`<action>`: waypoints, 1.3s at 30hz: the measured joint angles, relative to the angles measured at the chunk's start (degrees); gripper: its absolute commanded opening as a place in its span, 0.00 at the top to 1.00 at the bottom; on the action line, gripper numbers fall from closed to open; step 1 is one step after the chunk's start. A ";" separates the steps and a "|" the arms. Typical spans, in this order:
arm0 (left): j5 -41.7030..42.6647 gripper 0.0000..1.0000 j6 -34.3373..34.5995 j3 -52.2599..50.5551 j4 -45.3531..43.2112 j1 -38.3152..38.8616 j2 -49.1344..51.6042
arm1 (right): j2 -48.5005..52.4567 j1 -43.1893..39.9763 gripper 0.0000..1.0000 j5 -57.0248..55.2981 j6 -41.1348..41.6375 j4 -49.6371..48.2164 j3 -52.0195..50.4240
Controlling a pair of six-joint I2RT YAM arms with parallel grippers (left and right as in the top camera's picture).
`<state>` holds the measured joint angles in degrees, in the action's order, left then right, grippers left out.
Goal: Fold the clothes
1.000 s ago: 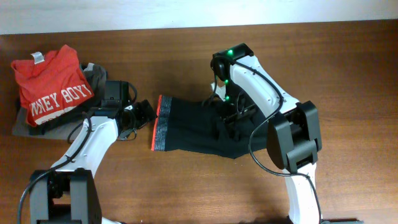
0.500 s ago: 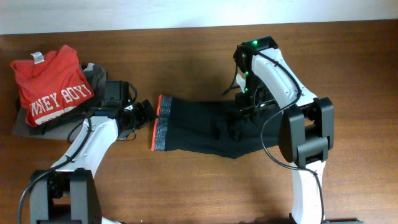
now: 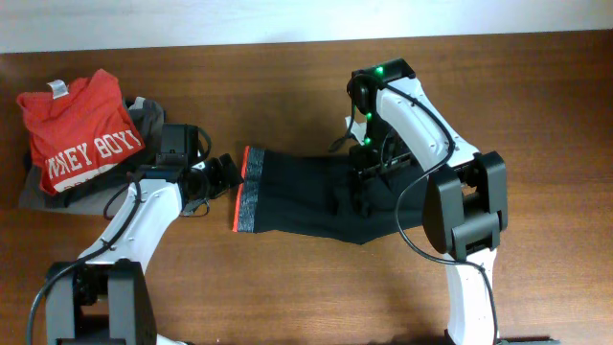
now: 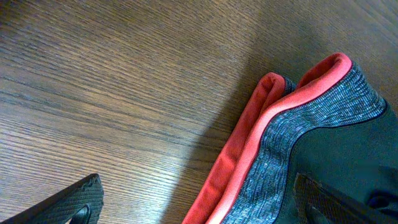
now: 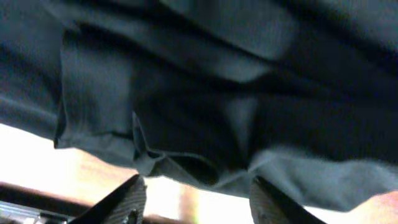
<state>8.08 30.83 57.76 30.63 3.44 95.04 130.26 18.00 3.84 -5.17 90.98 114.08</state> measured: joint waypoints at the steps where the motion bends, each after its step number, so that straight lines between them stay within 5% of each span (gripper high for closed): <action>1: 0.00 0.02 0.00 0.00 0.02 0.00 0.00 | 0.00 0.00 0.45 0.15 -0.13 -0.22 0.00; 9: 0.00 0.02 0.00 0.00 0.02 0.00 0.00 | -0.02 0.00 0.46 0.35 -1.27 -3.10 -1.22; 13: 0.00 0.02 0.00 0.00 0.00 0.00 0.00 | -0.02 0.00 0.73 0.35 -1.77 -4.39 -3.80; 16: 0.00 0.02 -0.02 0.00 0.02 0.00 0.00 | -0.02 0.00 0.83 0.31 -1.90 -5.14 -4.96; 27: 0.00 0.02 0.00 0.00 0.02 0.00 0.00 | -0.02 0.00 0.88 0.11 -3.54 -10.38 -3.13; 33: 0.00 0.02 -0.02 0.00 0.02 0.00 -0.02 | -0.02 0.81 0.84 0.37 -6.47 -14.97 -1.05; 36: 0.00 0.02 0.00 0.00 0.02 0.00 -0.02 | -0.02 2.43 0.66 0.55 -8.46 -15.08 -1.05; 39: 0.00 0.02 -0.02 0.00 0.02 0.00 0.00 | -0.02 4.98 0.61 0.79 -9.70 -14.93 -1.05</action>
<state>8.08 30.81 57.76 30.65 3.44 95.04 130.23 22.98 4.62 -14.87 76.05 113.03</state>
